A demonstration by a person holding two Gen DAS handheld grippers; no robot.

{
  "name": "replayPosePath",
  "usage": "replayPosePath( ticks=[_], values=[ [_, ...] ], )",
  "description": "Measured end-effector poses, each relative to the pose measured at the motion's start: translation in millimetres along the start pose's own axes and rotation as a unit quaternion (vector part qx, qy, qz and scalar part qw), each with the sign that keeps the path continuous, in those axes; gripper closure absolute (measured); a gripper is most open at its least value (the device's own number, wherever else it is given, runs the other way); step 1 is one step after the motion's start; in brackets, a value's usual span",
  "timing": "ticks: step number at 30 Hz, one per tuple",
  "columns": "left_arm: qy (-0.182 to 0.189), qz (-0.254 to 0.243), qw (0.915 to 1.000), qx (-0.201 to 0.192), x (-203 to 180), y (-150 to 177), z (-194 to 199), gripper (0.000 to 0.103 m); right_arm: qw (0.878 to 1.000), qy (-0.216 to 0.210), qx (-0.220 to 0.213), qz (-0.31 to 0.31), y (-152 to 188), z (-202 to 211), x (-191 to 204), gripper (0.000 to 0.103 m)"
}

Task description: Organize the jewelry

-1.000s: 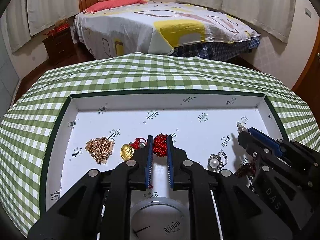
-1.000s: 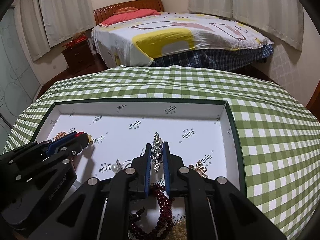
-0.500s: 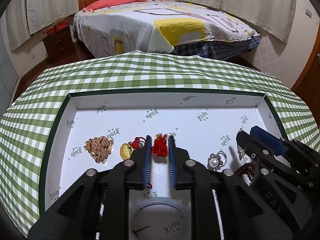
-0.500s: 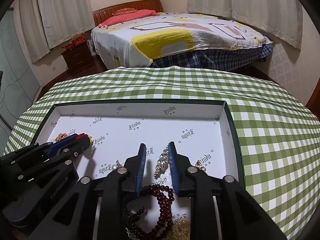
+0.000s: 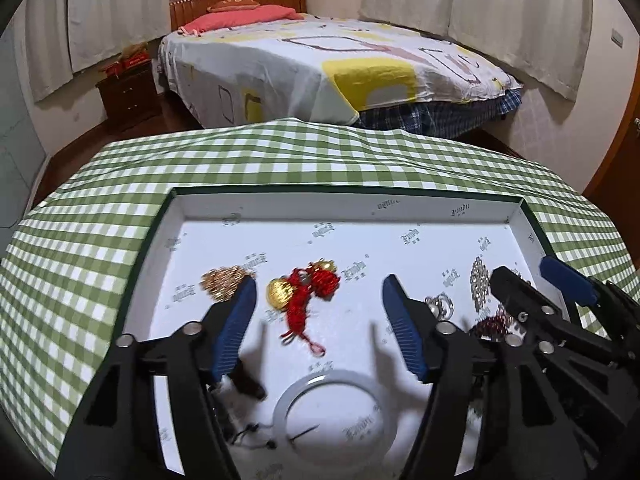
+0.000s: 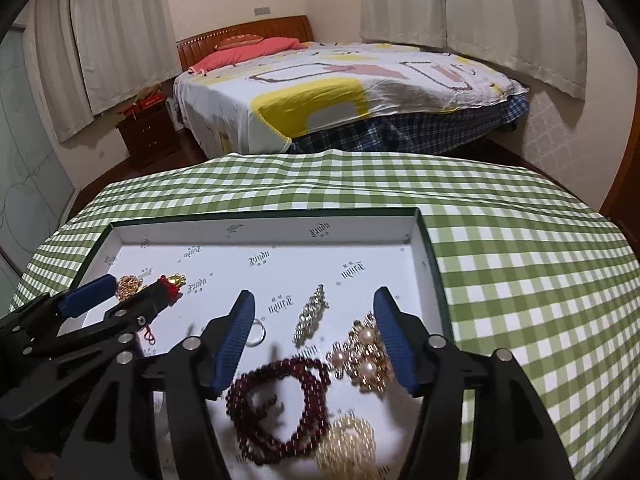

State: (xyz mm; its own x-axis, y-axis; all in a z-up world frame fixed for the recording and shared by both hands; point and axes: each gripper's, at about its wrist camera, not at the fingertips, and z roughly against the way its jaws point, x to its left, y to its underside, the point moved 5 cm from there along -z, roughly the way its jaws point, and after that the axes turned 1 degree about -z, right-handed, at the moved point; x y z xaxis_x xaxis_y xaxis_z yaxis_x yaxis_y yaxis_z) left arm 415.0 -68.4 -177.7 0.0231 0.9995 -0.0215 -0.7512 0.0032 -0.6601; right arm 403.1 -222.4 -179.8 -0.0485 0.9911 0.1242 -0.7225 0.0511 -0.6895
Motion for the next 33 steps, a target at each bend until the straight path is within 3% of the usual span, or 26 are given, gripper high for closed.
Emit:
replayPosePath(
  ticks=[9, 19, 33],
  values=[
    [-0.016, 0.004, 0.9992, -0.037, 15, 24, 62, 0.030, 1.000, 0.000, -0.022, -0.001, 21, 47, 6, 0.035],
    [-0.031, 0.009, 0.9945, -0.099, 28, 64, 172, 0.013, 0.998, -0.008, -0.060, 0.028, 58, 138, 24, 0.033],
    [-0.070, 0.016, 0.9857, -0.152, 41, 117, 301, 0.005, 0.991, -0.007, -0.127, 0.043, 86, 263, 31, 0.027]
  ],
)
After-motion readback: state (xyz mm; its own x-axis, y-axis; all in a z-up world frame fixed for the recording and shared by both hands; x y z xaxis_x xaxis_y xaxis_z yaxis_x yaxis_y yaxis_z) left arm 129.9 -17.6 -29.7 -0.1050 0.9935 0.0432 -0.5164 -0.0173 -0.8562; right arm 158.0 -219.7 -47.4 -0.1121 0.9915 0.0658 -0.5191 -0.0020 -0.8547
